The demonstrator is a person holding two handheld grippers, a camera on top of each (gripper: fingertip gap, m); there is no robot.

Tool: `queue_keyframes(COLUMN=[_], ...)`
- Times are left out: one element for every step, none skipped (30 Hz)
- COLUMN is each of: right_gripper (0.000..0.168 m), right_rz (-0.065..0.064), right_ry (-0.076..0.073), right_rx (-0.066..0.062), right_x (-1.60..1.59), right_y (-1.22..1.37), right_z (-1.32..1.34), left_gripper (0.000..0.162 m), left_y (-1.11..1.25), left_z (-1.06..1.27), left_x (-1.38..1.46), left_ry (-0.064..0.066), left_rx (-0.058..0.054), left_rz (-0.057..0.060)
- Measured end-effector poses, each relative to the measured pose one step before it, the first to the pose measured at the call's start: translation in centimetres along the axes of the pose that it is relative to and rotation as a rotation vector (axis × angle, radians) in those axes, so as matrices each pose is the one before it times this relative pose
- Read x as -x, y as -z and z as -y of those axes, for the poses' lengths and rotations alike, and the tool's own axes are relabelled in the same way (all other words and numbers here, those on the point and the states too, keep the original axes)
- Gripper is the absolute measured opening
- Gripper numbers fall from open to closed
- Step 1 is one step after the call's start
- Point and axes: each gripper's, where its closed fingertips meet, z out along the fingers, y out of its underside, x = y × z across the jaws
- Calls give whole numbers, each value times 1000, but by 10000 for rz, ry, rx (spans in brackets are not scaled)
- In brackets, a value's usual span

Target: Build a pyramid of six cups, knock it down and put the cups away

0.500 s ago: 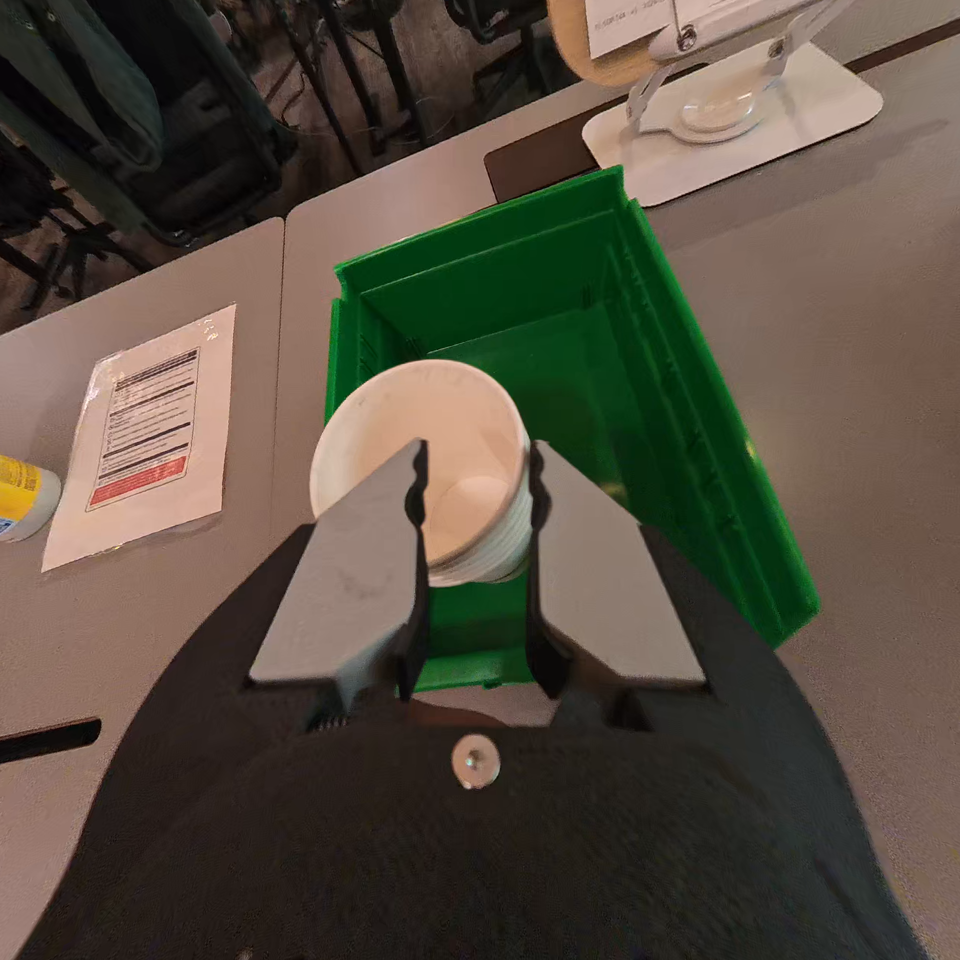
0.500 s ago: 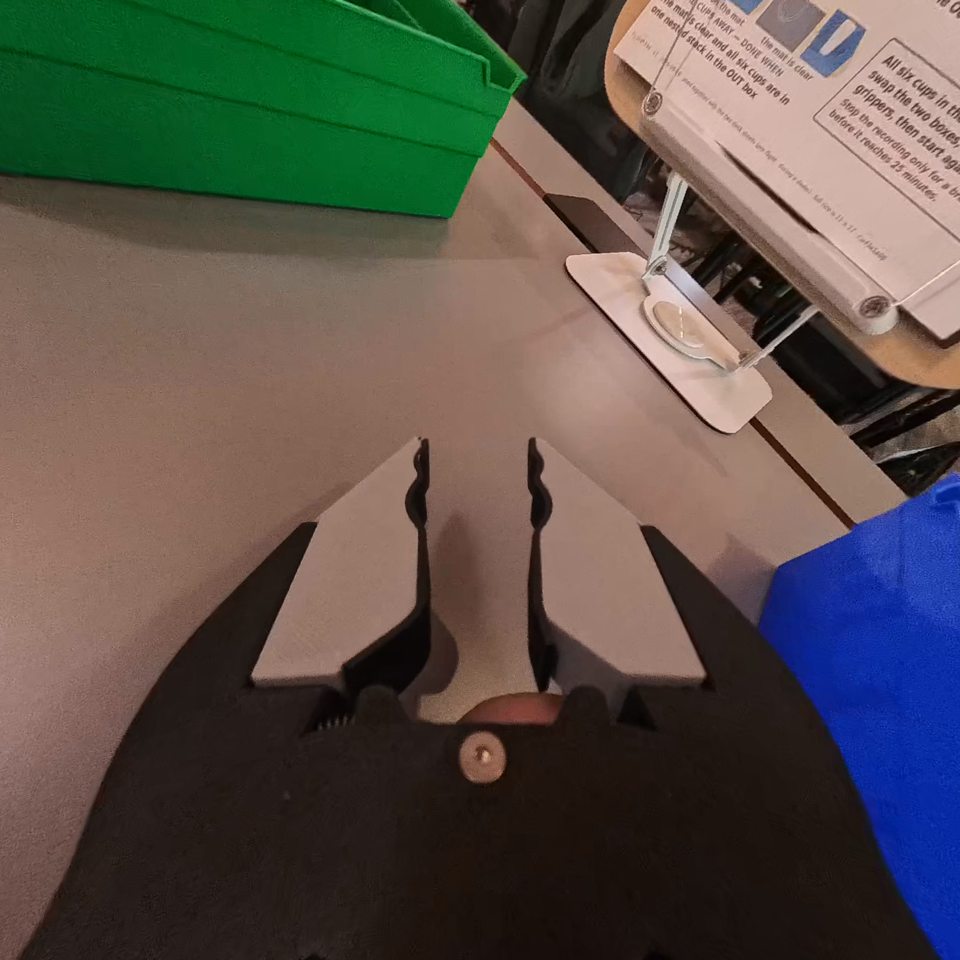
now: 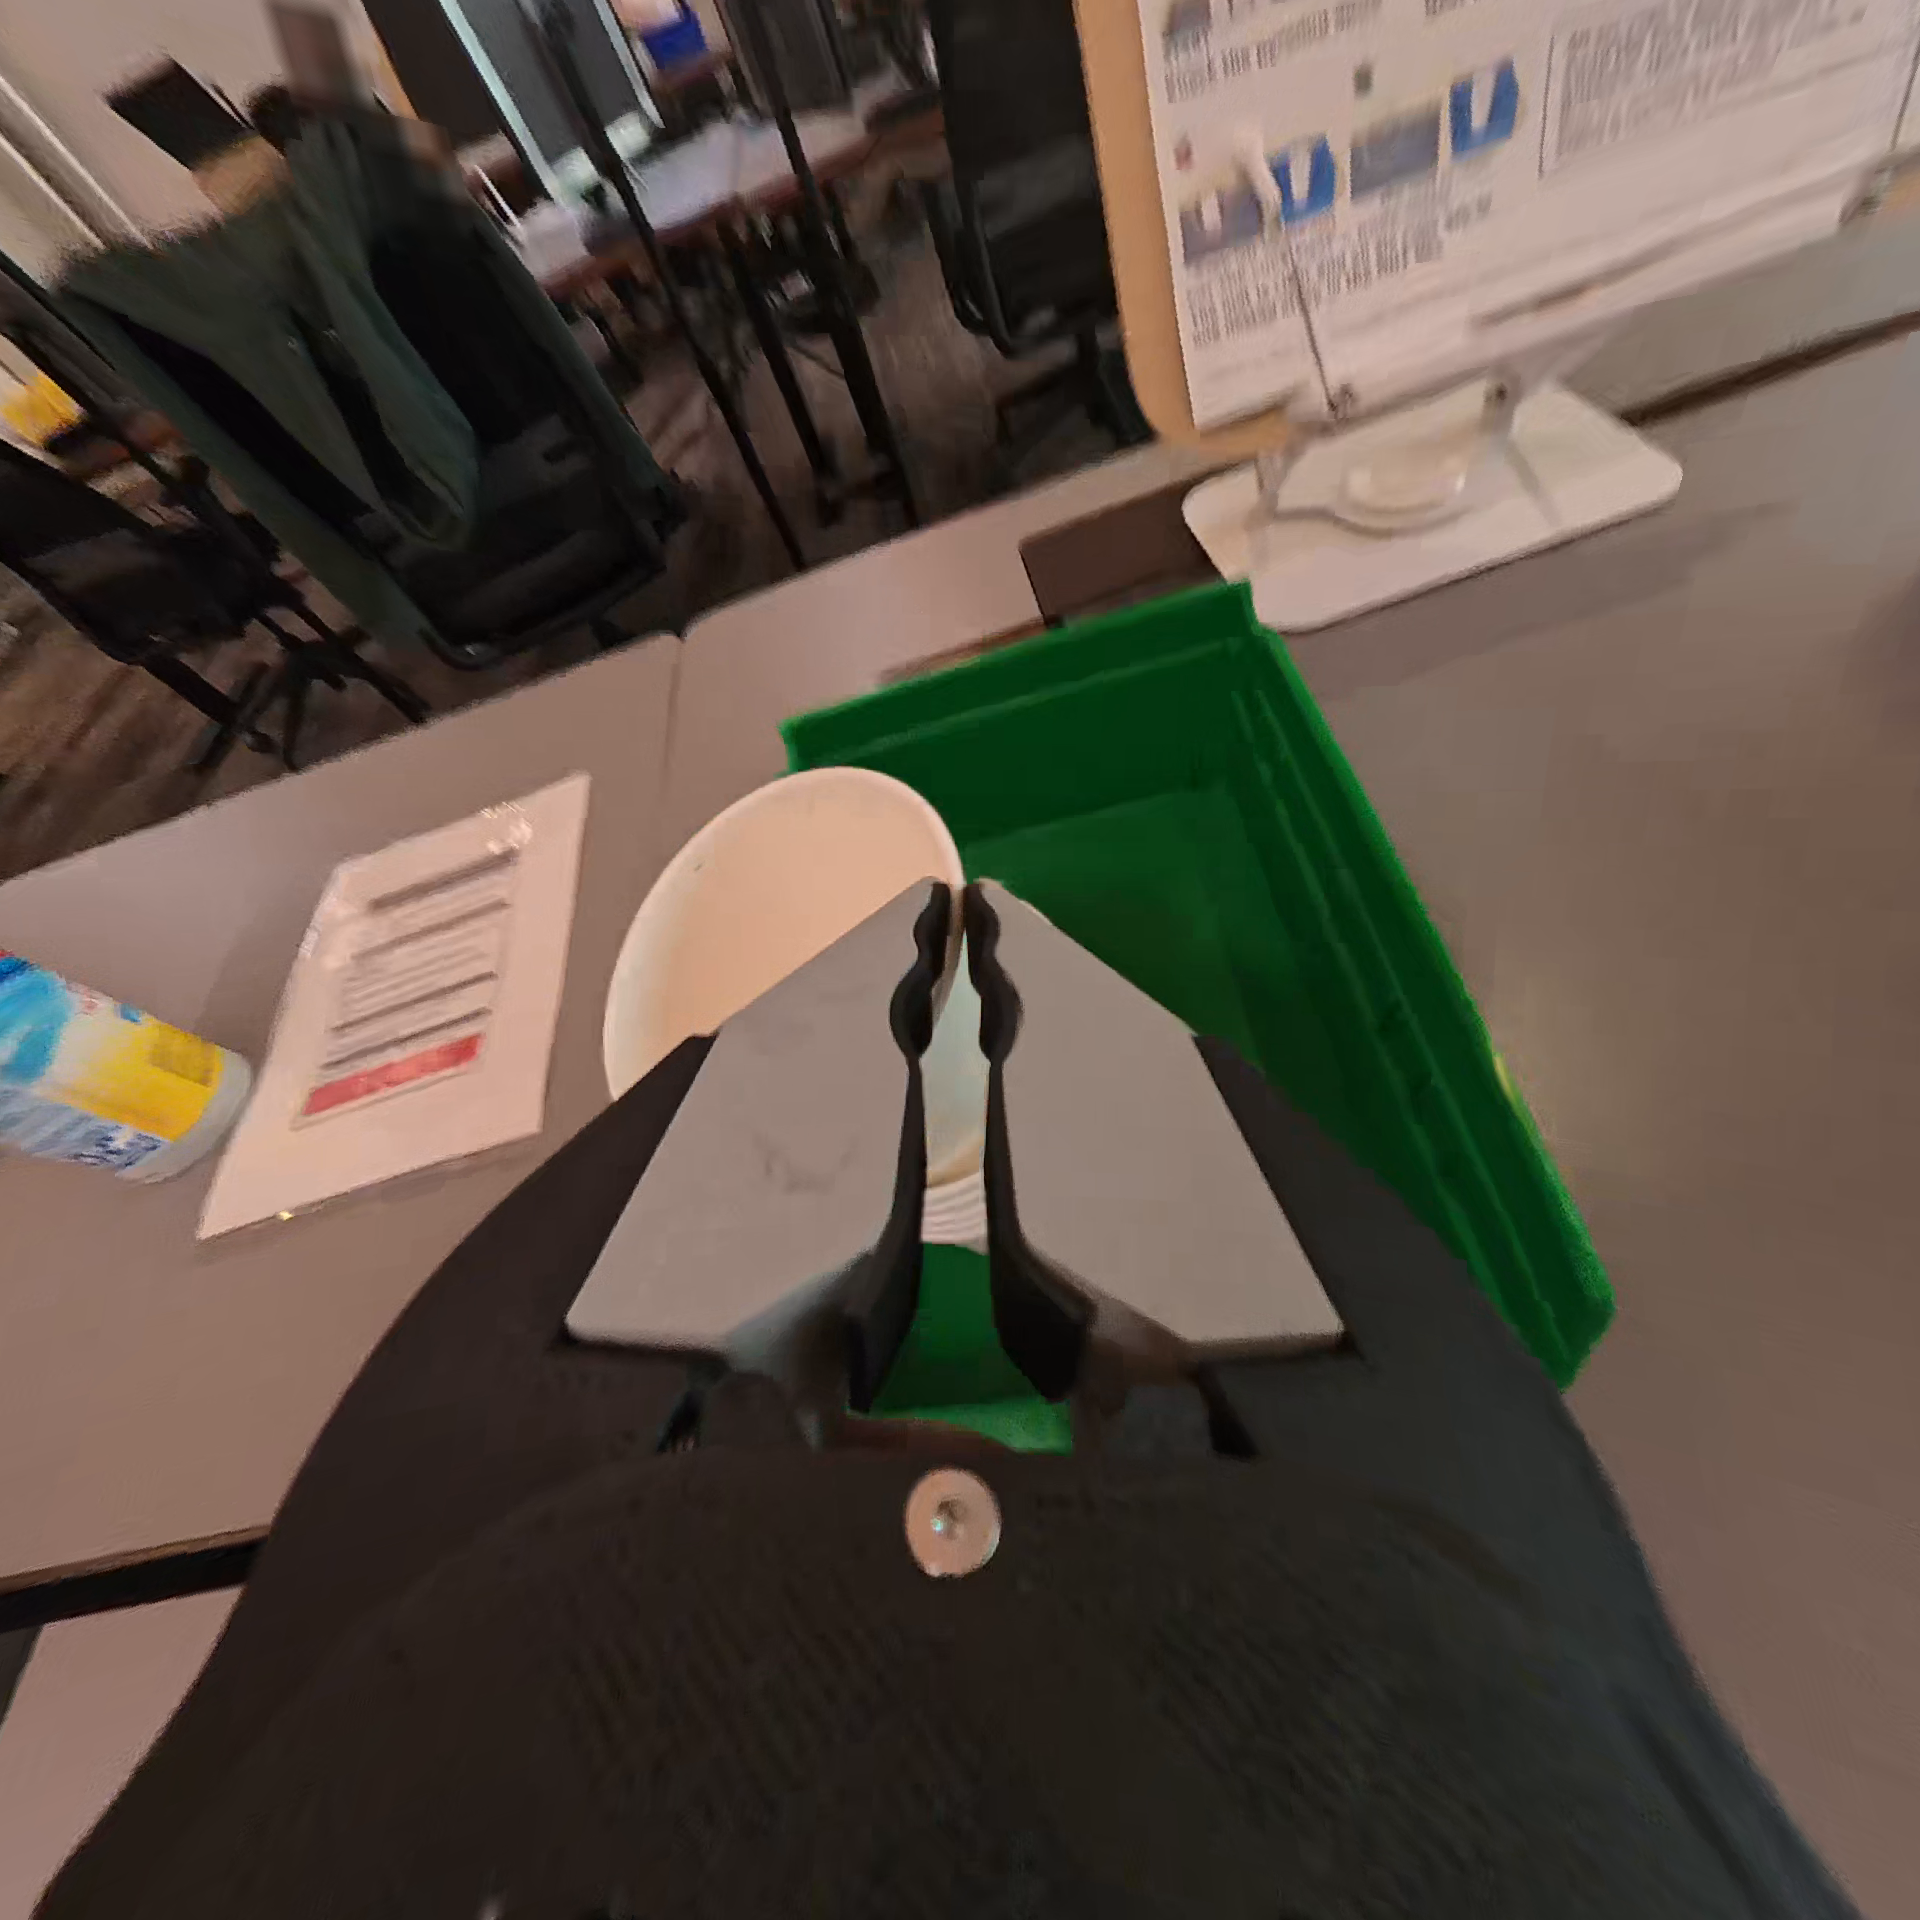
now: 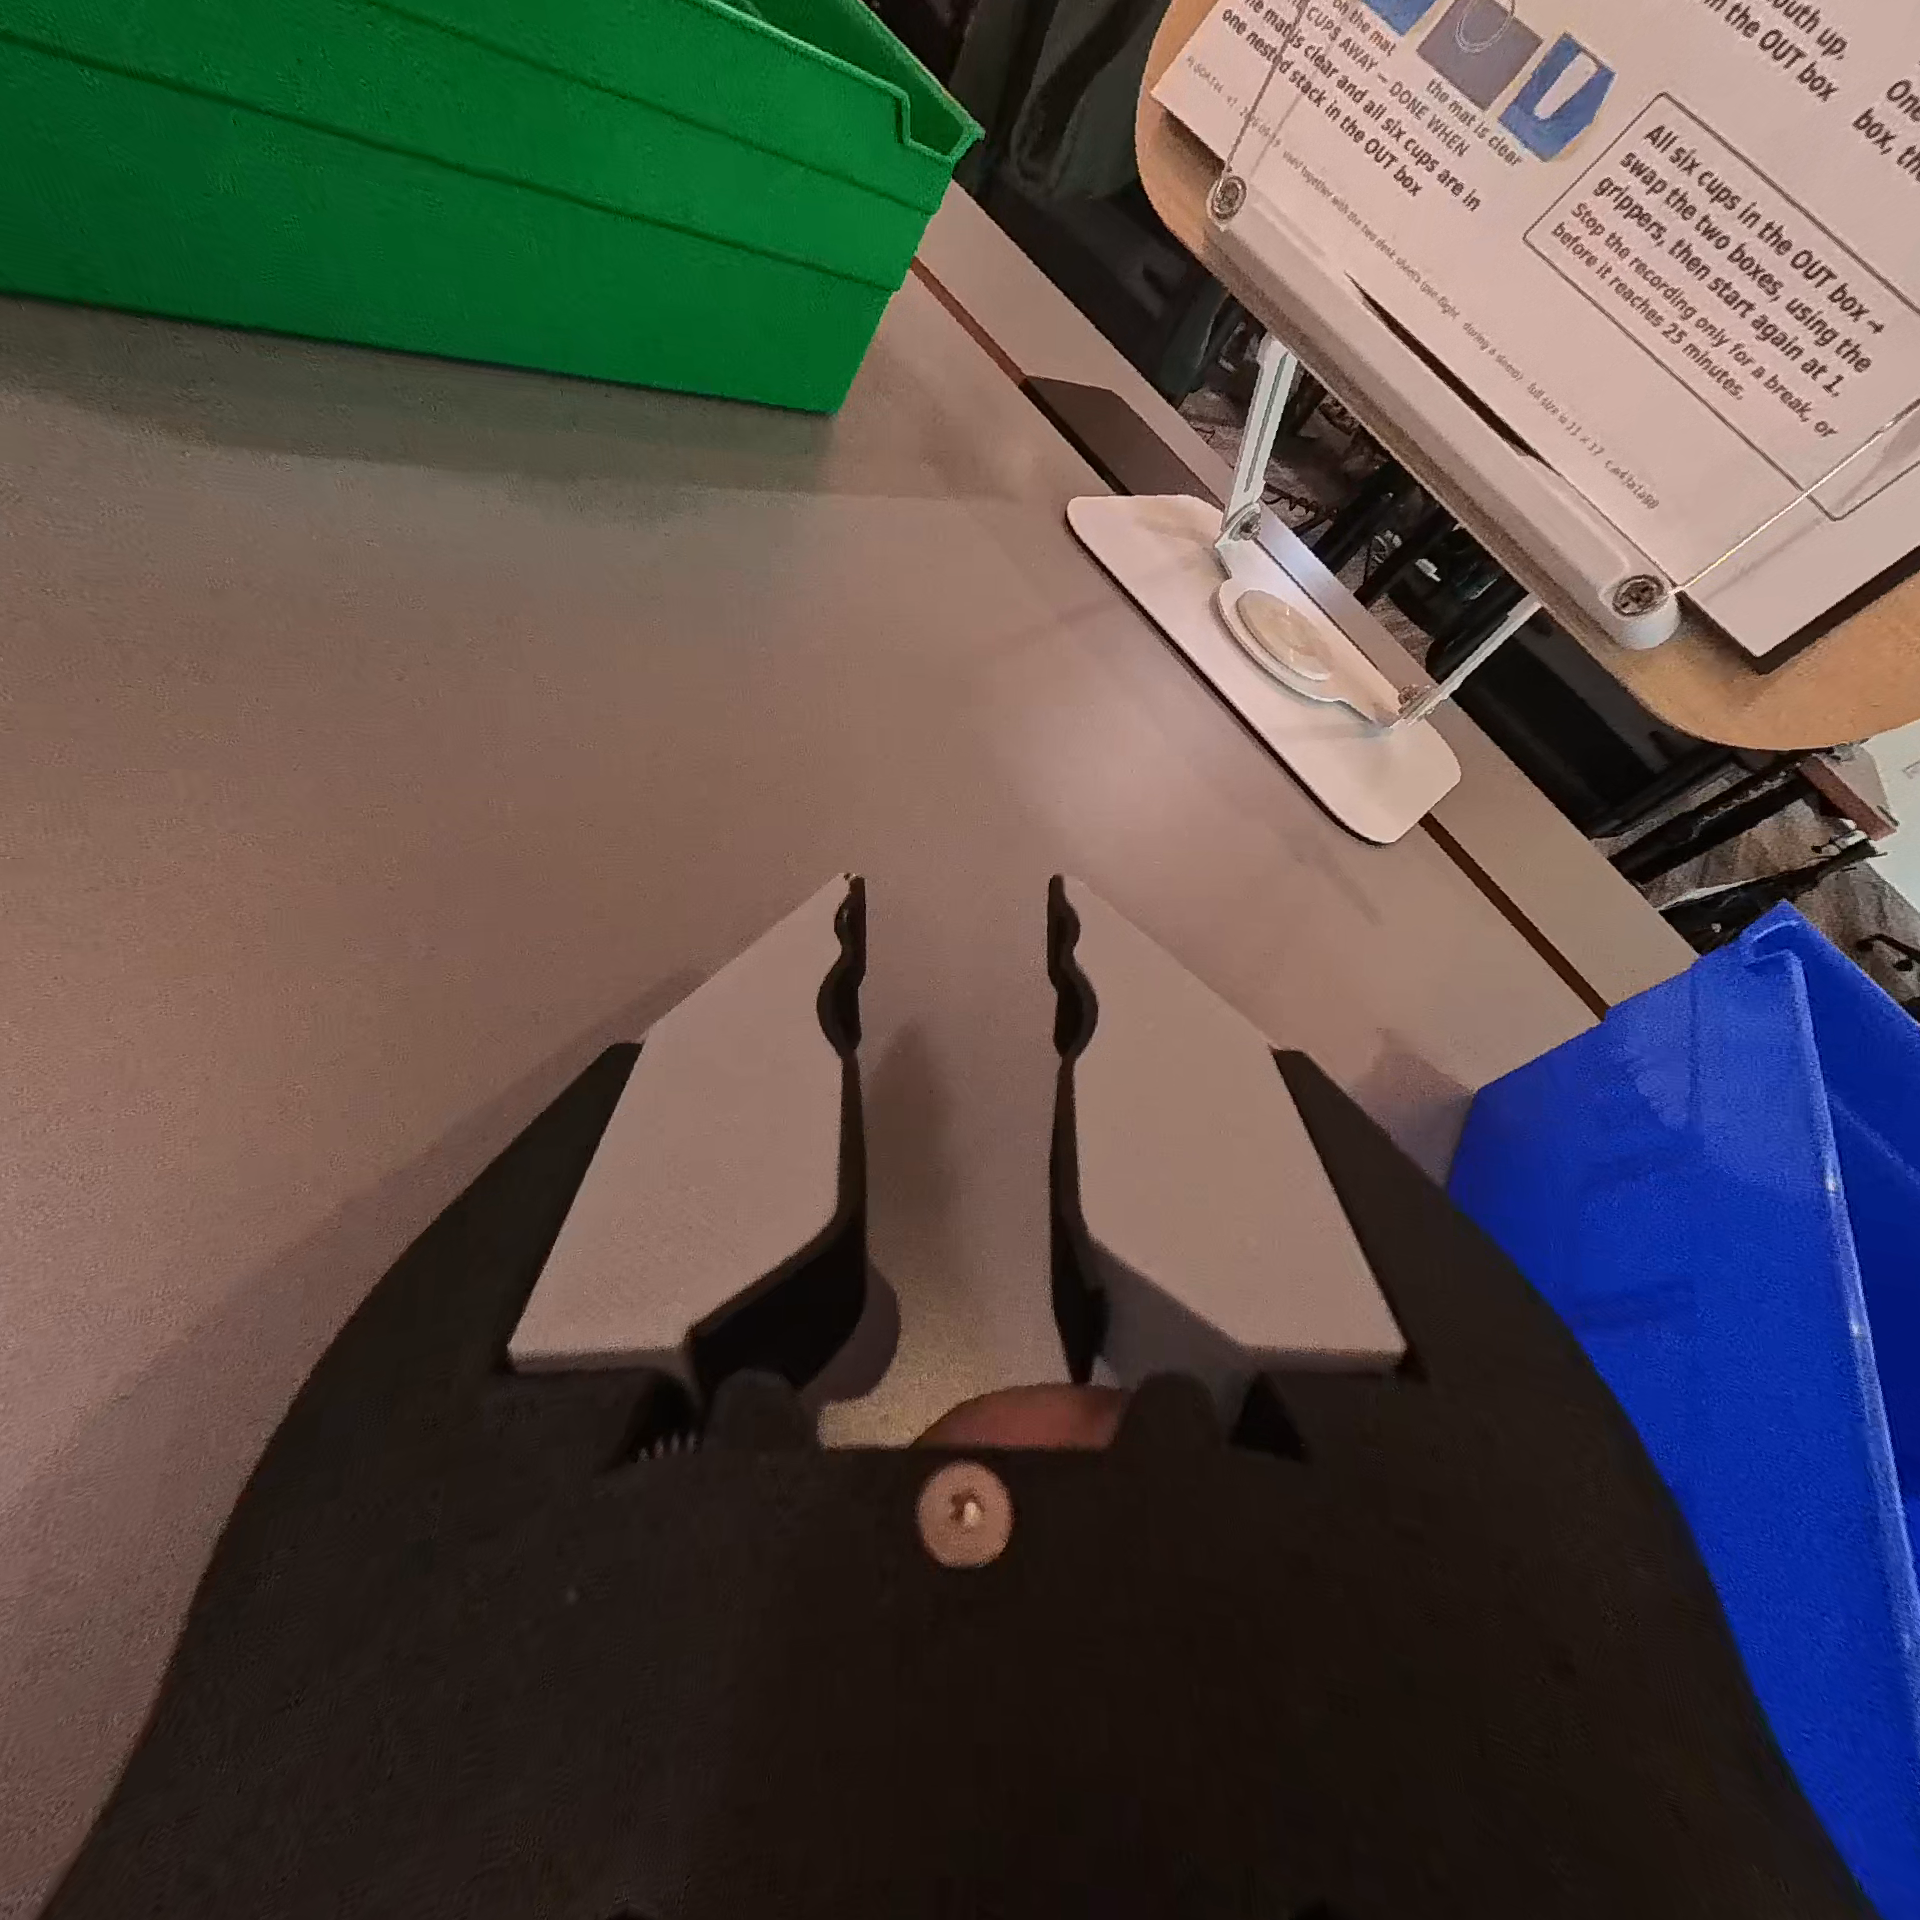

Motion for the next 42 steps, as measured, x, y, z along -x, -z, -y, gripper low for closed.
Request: queue_keyframes(right_gripper=[32, 32, 33, 34, 36, 39, 46, 54, 60, 63, 65, 66, 69, 72, 75, 77, 78, 78, 78, 78, 78, 78, 78, 77, 77, 78, 79, 80, 81, 81, 81, 80, 80, 78, 72, 66, 62, 62, 63, 64, 69, 74], right_rz=[18, 88, 135, 211, 340, 550, 755, 844, 783, 616, 446, 324, 291, 285, 329, 279, 150, 36, -54, -40, -24, -17, -34, -58, -13, 59, 135, 137, 106, 76, 50, 73, 38, 10, 63, 94, -14, -106, -238, -282, -247, -261], right_ry=[-46, -81, -104, -150, -251, -380, -505, -584, -554, -458, -380, -337, -327, -358, -340, -286, -243, -213, -177, -129, -62, 8, 50, 79, 49, -25, -68, -52, -10, 15, 5, -45, -130, -156, -153, -132, -102, -45, -7, -22, -56, -66], right_rx=[-34, -38, -103, -198, -299, -399, -438, -448, -466, -504, -542, -510, -441, -370, -281, -238, -251, -232, -127, -6, 56, 75, 56, 62, 110, 135, 110, 84, 51, -3, -66, -125, -127, -76, -22, -4, -63, -166, -203, -235, -284, -305], right_x=[147, 209, 181, 242, 431, 810, 1117, 1227, 1149, 930, 667, 476, 359, 311, 287, 151, -33, -201, -339, -280, -229, -144, -86, -98, -60, 10, 142, 154, 219, 192, 145, 126, 29, -87, -59, -36, -181, -263, -446, -505, -486, -516], right_y=[35, 12, -6, 98, 141, 190, 109, 88, 63, 78, 105, 158, 210, 229, 287, 284, 353, 320, 252, 203, 155, 93, 66, -34, -68, -96, -135, -64, -120, -82, -18, 42, 54, 75, 117, 158, 204, 254, 287, 321, 318, 331], right_z=[11, 78, 245, 395, 583, 711, 825, 886, 955, 969, 1010, 895, 739, 647, 530, 416, 416, 375, 224, 51, -31, -101, -126, -188, -291, -288, -230, -170, -141, -57, 75, 209, 242, 158, 79, 95, 214, 383, 440, 501, 592, 658], left_gripper=[0, 0, 0, 0, 0, 0, 0, 0, 1, 1, 1, 1, 1, 0, 0, 1, 0, 0, 0, 0, 0, 0, 1, 1, 0, 0, 0, 0, 0, 0, 0, 0, 0, 0, 0, 0, 0, 0, 0, 0, 0, 0], left_y=[929, 1097, 1222, 1254, 1238, 1063, 733, 340, -11, -308, -572, -755, -854, -858, -801, -722, -631, -523, -430, -322, -249, -188, -235, -313, -293, -133, 6, 41, 34, 23, -1, -10, -30, -35, -37, -13, -6, -5, 18, 2, -37, -89], left_z=[1308, 1554, 1747, 1937, 2105, 2120, 1826, 1329, 788, 205, -422, -898, -1100, -1213, -1279, -1276, -1097, -867, -752, -628, -566, -654, -630, -460, -239, 55, 279, 260, 129, 7, -72, -79, -19, 52, 124, 108, -22, -166, -285, -467, -649, -807], left_x=[456, 367, 152, -359, -1141, -1791, -2120, -2198, -2095, -1930, -1810, -1667, -1364, -874, -426, -215, -166, -303, -425, -201, 111, 163, 21, -141, -302, -242, -3, 111, 23, -91, -101, -20, -18, -109, -175, -212, -153, 67, 284, 393, 576, 797], left_ry=[22, 48, 93, 150, 244, 407, 535, 538, 480, 445, 456, 474, 428, 325, 171, 44, 73, 179, 216, 113, -75, -184, -95, 125, 232, 167, 51, -18, -11, 35, 86, 96, 85, 123, 187, 227, 227, 174, 94, 27, -30, -105], left_rx=[-607, -709, -781, -851, -933, -941, -823, -657, -511, -344, -108, 63, 106, 145, 228, 290, 232, 135, 116, 81, 56, 112, 121, 103, 64, -94, -242, -211, -98, -18, 3, -34, -88, -124, -142, -112, -19, 59, 120, 218, 312, 383], left_rz=[344, 323, 224, -36, -436, -737, -834, -811, -725, -663, -675, -689, -604, -387, -167, -74, -74, -187, -284, -131, 98, 133, 25, -108, -205, -133, 55, 103, 14, -87, -101, -40, -47, -118, -182, -227, -210, -90, 28, 77, 170, 307])
